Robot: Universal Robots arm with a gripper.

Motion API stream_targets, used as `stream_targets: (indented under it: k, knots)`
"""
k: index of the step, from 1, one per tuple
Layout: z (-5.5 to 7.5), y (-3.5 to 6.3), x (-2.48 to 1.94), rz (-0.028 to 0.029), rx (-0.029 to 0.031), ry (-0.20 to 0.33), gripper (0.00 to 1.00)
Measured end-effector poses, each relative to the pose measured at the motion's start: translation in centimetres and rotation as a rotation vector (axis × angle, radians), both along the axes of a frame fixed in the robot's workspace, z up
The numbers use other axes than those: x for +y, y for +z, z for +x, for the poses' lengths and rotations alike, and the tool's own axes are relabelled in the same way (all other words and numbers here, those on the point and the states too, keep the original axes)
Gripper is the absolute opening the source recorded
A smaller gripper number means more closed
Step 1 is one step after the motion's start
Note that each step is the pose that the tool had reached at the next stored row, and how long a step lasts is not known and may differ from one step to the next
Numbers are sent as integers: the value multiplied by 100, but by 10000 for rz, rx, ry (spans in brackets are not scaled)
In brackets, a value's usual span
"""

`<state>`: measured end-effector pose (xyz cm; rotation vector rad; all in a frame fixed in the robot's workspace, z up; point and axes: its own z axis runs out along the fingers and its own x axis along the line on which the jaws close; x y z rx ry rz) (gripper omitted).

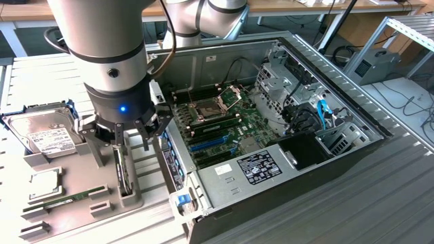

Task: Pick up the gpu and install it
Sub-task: 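Pick up the gpu and move the gpu toward the slot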

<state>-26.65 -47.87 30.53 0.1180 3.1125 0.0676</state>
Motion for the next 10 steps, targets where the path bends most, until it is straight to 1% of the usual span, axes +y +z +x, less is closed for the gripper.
stream_targets:
  k: [10]
  knots:
    - [0,-36,0,0,1,0,42]
